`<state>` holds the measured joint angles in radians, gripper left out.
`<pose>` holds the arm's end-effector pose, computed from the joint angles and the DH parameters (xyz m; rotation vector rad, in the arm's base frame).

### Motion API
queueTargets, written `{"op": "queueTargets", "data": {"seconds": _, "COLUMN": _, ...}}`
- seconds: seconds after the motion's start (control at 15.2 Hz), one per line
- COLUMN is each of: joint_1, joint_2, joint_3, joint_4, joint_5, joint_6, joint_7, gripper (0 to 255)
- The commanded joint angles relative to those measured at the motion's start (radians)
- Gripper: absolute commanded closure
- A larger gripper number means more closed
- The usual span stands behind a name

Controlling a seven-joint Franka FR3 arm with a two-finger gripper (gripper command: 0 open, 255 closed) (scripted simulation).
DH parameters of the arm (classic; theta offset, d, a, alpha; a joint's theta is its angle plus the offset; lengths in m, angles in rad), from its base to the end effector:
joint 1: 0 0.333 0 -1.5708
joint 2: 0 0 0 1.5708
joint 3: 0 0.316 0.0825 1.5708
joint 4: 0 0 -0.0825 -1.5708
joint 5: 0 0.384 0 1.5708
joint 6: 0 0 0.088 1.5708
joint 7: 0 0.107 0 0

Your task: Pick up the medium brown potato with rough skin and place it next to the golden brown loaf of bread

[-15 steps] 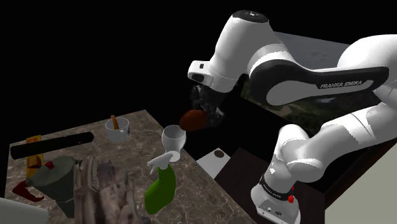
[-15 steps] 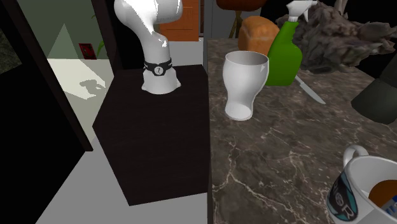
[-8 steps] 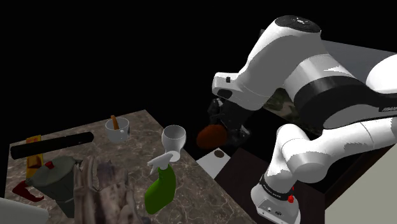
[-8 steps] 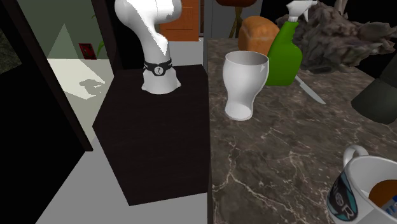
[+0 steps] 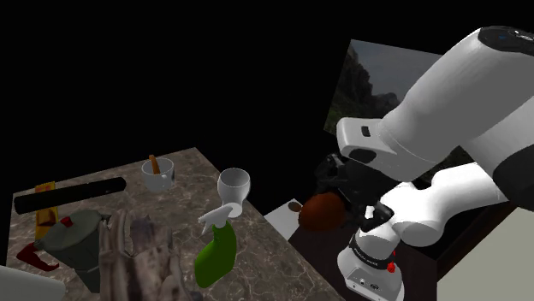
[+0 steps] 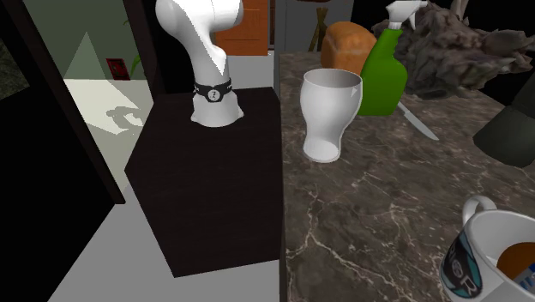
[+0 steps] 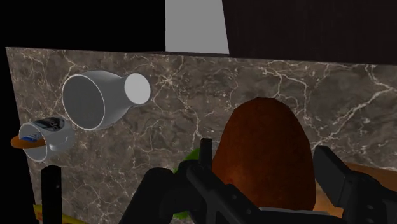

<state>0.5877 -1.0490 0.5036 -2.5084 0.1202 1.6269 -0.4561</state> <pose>0.0831 0.2713 0.5538 2.2369 1.7632 0.2382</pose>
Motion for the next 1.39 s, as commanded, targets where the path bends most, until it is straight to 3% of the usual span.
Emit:
{"op": "queueTargets", "data": {"seconds": 0.0, "joint_1": 0.029, "joint_2": -0.03, "joint_3": 0.038, "joint_4": 0.002, "joint_5": 0.036, "joint_6": -0.037, "joint_7": 0.043, "gripper": 255}}
{"op": "queueTargets", "data": {"seconds": 1.32, "joint_1": 0.092, "joint_2": -0.056, "joint_3": 0.153, "joint_4": -0.259, "joint_5": 0.141, "joint_6": 0.185, "joint_7": 0.096, "gripper": 255}}
